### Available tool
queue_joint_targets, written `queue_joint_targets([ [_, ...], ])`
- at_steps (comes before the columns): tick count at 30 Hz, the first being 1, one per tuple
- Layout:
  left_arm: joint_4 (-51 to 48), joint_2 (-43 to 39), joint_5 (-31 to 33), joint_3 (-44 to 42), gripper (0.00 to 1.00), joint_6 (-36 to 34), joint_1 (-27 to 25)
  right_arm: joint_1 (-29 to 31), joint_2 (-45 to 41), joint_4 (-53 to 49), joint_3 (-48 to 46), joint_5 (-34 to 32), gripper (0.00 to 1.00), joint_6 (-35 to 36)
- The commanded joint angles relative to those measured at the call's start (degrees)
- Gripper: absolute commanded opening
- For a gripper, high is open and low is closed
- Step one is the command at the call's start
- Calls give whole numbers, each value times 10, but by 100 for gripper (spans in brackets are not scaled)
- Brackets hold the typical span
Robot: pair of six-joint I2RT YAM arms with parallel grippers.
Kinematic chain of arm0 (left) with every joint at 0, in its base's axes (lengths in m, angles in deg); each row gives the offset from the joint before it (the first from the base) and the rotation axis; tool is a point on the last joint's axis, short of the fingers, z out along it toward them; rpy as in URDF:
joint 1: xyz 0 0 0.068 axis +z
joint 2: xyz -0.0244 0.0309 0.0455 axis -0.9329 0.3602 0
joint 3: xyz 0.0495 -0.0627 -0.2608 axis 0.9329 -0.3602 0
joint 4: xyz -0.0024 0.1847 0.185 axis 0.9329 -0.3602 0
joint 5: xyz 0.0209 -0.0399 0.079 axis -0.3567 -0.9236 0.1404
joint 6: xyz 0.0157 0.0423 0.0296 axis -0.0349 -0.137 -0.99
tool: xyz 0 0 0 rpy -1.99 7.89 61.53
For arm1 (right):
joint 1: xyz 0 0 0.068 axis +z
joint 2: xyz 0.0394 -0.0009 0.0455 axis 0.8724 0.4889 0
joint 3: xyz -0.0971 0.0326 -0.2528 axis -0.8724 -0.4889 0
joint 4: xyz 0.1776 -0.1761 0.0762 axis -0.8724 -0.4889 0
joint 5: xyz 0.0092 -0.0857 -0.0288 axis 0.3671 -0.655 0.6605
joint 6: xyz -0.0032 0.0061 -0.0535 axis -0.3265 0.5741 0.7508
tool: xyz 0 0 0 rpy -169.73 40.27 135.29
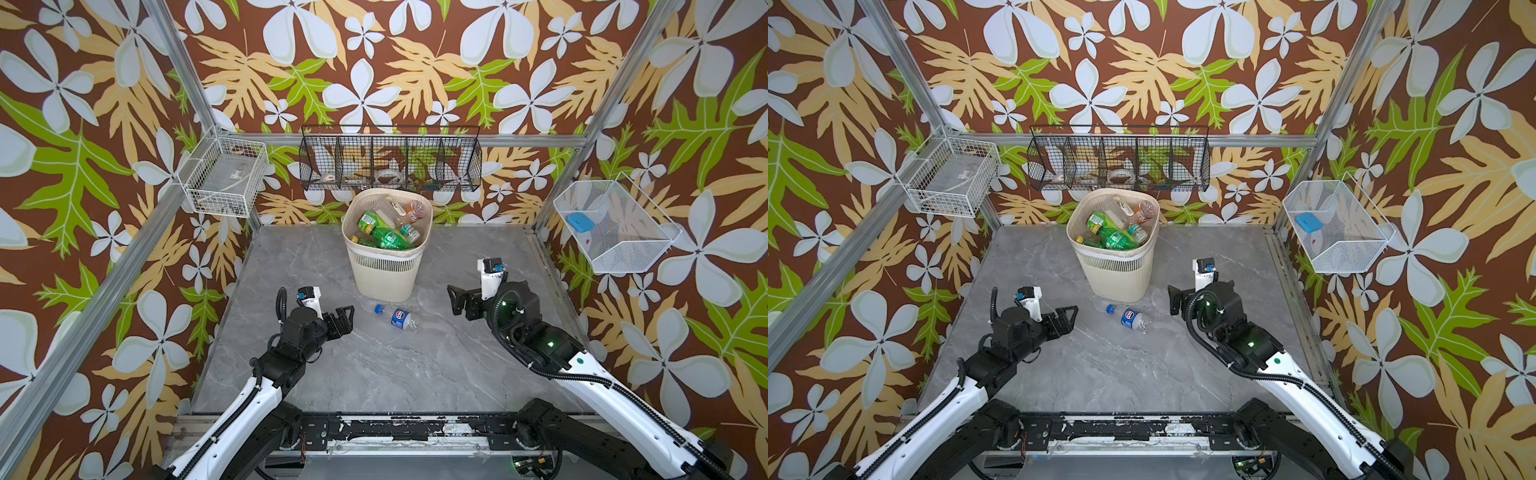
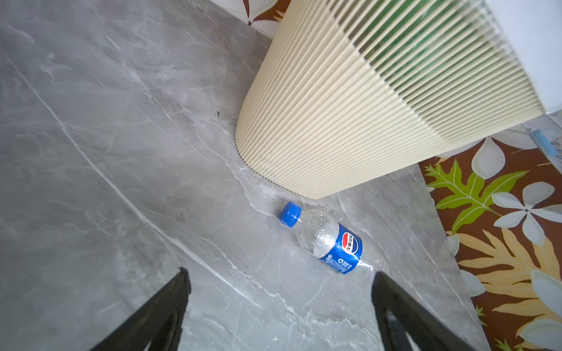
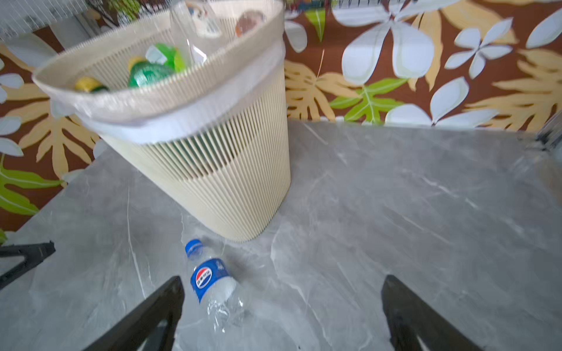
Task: Throw the plastic bottles in the bin
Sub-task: 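Release the bird-label bottle into the bin and move the right gripper toward the Pepsi bottle, then lower the right gripper onto the clear Pepsi water bottle, then close the right gripper on the Pepsi bottle and lift it over the bin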
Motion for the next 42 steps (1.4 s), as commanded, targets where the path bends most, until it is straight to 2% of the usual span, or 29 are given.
queue_joint_targets([
  [1, 40, -5, -14, -11, 94, 32, -1, 0, 21, 21, -32, 51, 98, -25],
  [5, 46, -23, -6, -18, 95, 41, -1, 16, 98, 96, -54, 113, 95, -33],
  [9, 52, -34, -31, -22, 95, 33, -1, 67, 199, 135, -28, 101, 95, -12],
  [13, 83, -49, -94, -41, 97, 19, -1, 84, 293, 153, 12, 114, 93, -5],
  [17, 98, -65, -140, -60, 98, 17, -1, 88, 363, 163, 43, 101, 91, 8],
  [23, 92, -93, -130, -76, 99, 21, -1, 100, 434, 173, 67, 99, 86, 18],
  [28, 92, -104, -128, -79, 100, 19, -1, 109, 466, 180, 72, 97, 76, 18],
  [33, 85, -109, -112, -77, 100, 16, -1, 118, 472, 179, 67, 97, 55, 15],
  [35, 86, -114, -109, -78, 100, 14, -1, 122, 465, 174, 64, 92, 50, 12],
  [42, 104, -137, -116, -81, 100, 16, -1, 150, 399, 144, 33, 69, 43, -12],
])
